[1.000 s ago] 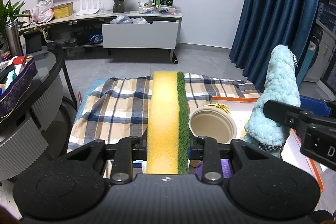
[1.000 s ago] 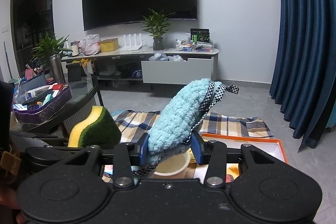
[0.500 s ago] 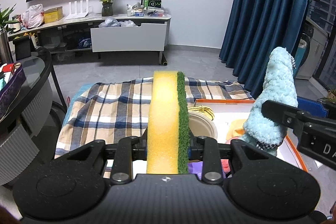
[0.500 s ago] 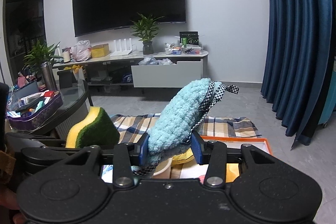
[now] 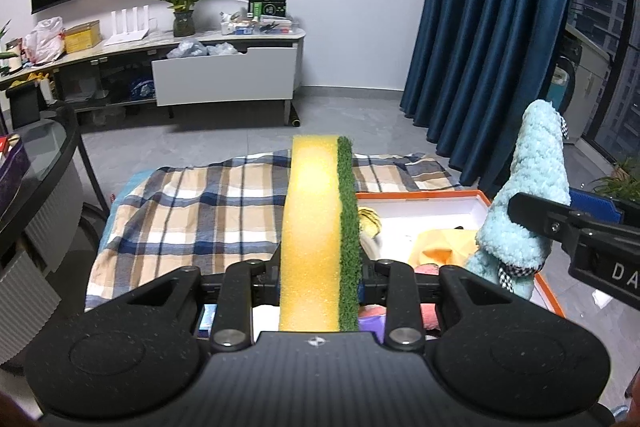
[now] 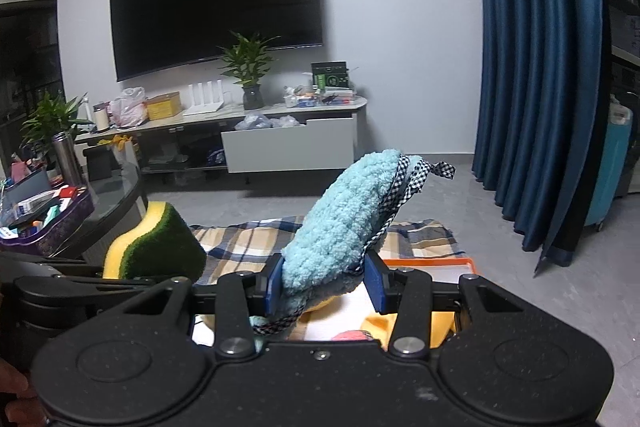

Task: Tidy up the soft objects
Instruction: 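Carry the sponge and light blue cloth over the orange-rimmed box with both tools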

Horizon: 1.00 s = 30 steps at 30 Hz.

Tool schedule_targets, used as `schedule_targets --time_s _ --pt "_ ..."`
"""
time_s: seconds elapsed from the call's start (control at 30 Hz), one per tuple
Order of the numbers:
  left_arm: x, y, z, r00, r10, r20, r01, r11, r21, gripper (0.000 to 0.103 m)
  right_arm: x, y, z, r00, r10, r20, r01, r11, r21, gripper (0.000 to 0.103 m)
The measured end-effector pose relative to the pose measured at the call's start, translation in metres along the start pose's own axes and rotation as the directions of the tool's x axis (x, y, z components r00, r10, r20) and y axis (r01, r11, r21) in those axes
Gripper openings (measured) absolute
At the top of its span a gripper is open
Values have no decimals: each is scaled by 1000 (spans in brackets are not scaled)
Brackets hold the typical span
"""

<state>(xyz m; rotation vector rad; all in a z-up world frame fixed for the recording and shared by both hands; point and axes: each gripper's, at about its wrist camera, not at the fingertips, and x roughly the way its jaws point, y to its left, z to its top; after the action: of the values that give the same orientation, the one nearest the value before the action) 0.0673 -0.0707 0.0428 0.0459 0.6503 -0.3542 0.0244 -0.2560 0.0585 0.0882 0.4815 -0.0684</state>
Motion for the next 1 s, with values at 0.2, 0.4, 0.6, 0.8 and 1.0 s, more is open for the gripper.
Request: schedule_targets --time_s 0.2,0.4,0.6,0.8,1.0 --pt "5 -15 -1 1000 -24 -4 24 999 23 31 -2 -15 -5 1000 -24 -4 24 999 21 52" --pt "13 -28 -3 999 -27 -19 28 999 46 31 0 -27 -8 999 -35 -12 35 998 46 52" --pt "22 -41 -7 998 -47 -40 49 998 49 31 0 -32 -9 998 -49 -26 50 998 36 52" --pt "28 -46 -10 996 -65 -56 68 996 50 31 3 -37 -8 997 -71 -37 72 997 36 52" --pt "30 -53 -5 997 -61 -44 63 996 56 31 8 -43 -9 996 -76 -48 78 996 36 52"
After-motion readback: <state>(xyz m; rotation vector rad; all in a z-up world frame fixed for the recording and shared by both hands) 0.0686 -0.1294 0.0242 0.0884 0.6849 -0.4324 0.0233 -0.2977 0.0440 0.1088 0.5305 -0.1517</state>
